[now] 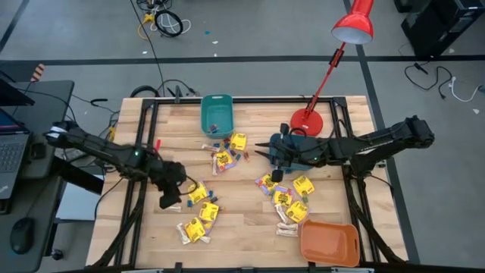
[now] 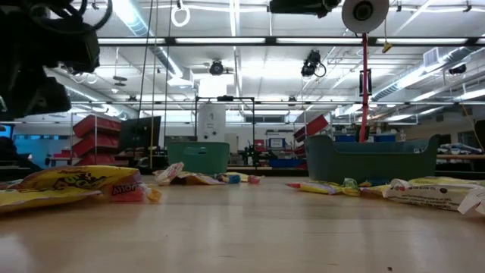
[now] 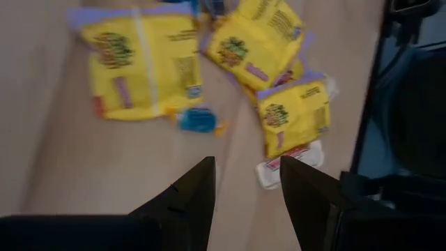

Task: Sort candy
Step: Put the blue candy into the green bin

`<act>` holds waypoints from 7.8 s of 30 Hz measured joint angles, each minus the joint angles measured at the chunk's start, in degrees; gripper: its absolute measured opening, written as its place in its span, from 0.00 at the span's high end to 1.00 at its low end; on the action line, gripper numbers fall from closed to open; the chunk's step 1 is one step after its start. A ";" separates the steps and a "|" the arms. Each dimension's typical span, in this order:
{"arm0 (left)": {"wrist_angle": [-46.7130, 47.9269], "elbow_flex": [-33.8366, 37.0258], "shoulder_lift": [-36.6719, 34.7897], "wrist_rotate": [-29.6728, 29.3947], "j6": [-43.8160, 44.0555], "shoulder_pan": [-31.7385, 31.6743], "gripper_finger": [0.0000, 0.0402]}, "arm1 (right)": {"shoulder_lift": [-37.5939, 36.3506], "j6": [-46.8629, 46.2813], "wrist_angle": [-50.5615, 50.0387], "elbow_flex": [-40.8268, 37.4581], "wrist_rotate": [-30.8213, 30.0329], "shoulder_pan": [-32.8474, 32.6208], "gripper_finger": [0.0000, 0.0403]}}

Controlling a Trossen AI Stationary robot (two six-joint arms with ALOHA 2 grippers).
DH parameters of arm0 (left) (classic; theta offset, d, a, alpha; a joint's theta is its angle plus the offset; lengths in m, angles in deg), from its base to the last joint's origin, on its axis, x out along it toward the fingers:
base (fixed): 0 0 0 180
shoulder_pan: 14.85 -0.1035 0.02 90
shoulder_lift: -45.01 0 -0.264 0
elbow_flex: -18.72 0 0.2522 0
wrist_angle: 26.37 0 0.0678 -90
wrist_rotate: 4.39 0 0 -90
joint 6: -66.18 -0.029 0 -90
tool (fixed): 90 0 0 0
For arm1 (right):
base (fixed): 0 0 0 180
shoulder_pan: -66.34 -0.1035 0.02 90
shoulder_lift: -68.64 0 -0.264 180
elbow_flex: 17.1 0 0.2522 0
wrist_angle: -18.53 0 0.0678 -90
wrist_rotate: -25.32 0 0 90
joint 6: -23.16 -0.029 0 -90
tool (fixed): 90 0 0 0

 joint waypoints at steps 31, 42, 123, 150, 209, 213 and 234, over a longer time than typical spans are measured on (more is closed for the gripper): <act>-14.46 1.48 24.44 -14.33 39.13 9.06 0.59 | -0.13 -1.56 -4.92 0.00 -0.01 -0.17 0.81; -12.90 1.54 25.19 -14.08 38.66 9.29 0.65 | -0.13 -1.61 -5.03 0.00 -0.02 -0.17 0.81; -3.11 -37.38 31.52 -16.23 -56.45 -52.28 0.91 | -2.11 -5.82 -13.19 -0.06 -3.21 -0.15 0.81; -6.04 -37.36 50.02 -18.04 -53.28 -59.42 0.89 | -2.09 -7.64 -13.10 -1.42 -3.19 0.00 0.81; 14.63 -41.14 13.36 -15.99 -39.71 -29.14 0.68 | -2.05 -8.94 -12.89 -1.40 -3.15 0.02 0.81; 20.12 -39.47 13.32 -15.03 -36.77 -21.91 0.68 | -2.05 -9.45 -13.02 -1.40 -2.68 0.00 0.81; 11.63 -11.39 12.97 -14.88 -2.21 4.68 0.68 | -2.00 -11.35 -13.09 -1.40 -1.14 0.00 0.81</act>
